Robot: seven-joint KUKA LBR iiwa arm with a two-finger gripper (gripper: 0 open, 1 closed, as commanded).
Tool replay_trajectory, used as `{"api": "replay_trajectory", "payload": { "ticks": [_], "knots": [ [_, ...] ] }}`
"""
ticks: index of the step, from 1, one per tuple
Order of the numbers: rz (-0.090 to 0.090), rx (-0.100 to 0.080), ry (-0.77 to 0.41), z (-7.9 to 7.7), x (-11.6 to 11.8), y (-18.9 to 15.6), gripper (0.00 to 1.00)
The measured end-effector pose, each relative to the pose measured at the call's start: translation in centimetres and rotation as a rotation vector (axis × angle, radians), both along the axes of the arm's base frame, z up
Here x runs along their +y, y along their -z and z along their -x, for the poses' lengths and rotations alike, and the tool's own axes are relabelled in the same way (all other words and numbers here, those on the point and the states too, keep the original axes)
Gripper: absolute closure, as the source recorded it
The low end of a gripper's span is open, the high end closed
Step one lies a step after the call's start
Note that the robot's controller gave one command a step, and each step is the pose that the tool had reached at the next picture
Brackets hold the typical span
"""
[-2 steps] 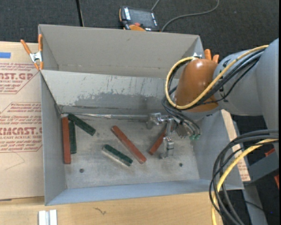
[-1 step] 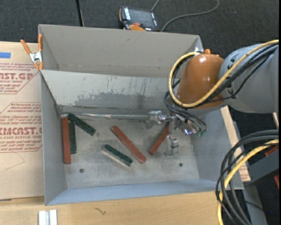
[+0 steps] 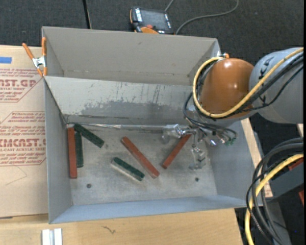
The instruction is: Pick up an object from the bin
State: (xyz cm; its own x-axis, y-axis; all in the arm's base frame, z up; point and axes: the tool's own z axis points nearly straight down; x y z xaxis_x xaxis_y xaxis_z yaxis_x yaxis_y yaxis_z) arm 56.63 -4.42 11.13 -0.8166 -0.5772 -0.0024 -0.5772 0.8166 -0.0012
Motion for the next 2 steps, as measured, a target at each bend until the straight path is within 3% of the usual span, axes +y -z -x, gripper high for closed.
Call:
{"api": "replay_trajectory", "payload": {
  "ticks": [1, 2],
  "knots": [
    [-0.002, 0.002, -0.179, -2.21, 0.89, 4.29, 0.00],
    [-0.002, 0.001, -0.177, -2.24, 1.02, 4.31, 0.00]
  ]
}}
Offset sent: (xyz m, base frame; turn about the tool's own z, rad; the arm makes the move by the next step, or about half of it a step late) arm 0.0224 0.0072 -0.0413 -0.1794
